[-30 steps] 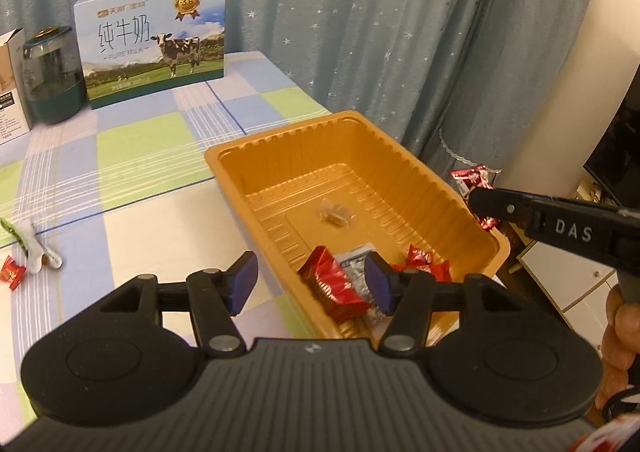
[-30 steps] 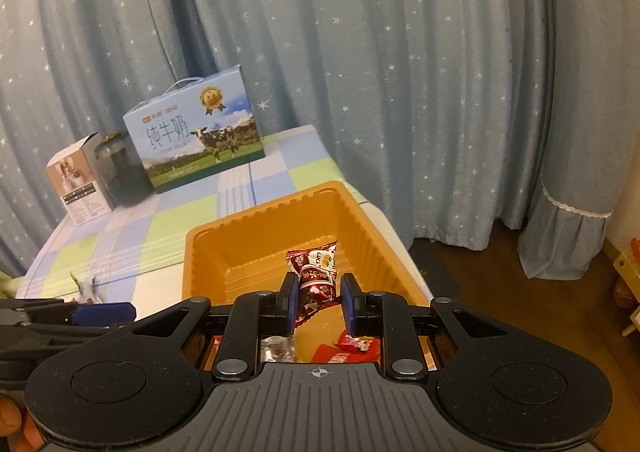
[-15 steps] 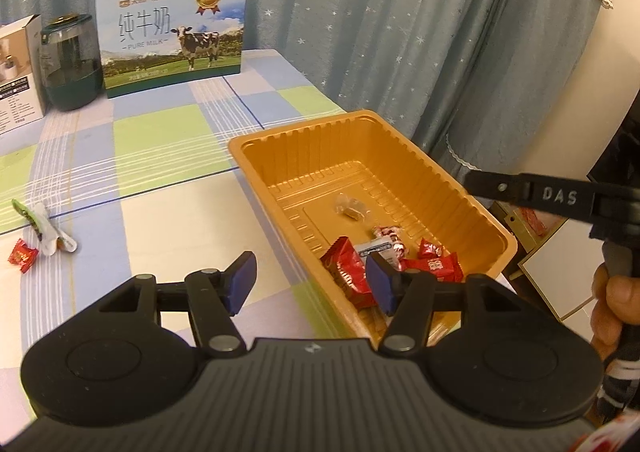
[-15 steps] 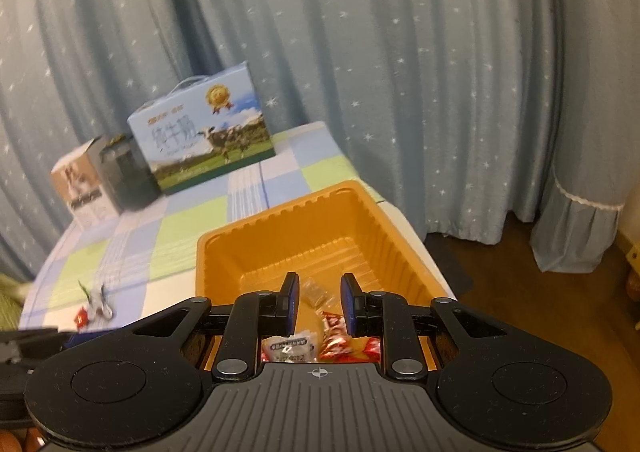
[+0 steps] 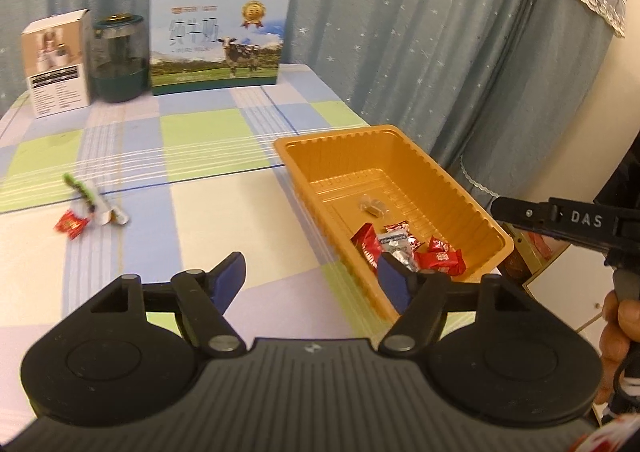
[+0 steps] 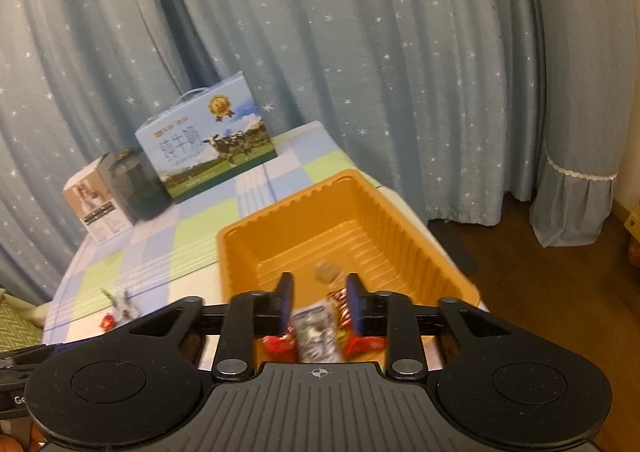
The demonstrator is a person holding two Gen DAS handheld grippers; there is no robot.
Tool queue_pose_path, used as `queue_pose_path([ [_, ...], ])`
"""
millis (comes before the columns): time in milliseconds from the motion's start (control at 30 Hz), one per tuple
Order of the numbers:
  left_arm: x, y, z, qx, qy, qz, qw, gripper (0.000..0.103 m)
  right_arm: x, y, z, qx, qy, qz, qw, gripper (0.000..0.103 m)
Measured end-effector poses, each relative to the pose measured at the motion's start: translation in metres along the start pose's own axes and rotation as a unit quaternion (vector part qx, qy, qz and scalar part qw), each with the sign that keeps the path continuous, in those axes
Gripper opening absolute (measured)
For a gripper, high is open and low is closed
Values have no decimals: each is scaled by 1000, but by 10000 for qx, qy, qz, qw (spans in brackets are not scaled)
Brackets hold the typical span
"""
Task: Organize snacks
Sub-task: 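Carry both candies over the orange tray and open both tools, then lift both open tools away from the tray toward the remaining snacks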
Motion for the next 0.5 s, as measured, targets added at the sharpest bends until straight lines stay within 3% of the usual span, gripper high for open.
queue_pose_path([
  [67,-5,-5,9,3,50,50,10000,71,-9,-7,8,3,71,24,10000,51],
  [500,-49,-37,72,107,544,230,9982,81,-59,-54,39,-229,348,212,9989,58],
])
Point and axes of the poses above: each gripper's, at about its wrist camera, not at the fingertips, and z roughly against the way its jaws point, x to its right, y to its top, the point moved 7 cm from there along -z, roughly the way its jaws point, and after that the axes turned 5 degrees about -z, right-handed, at the moved point
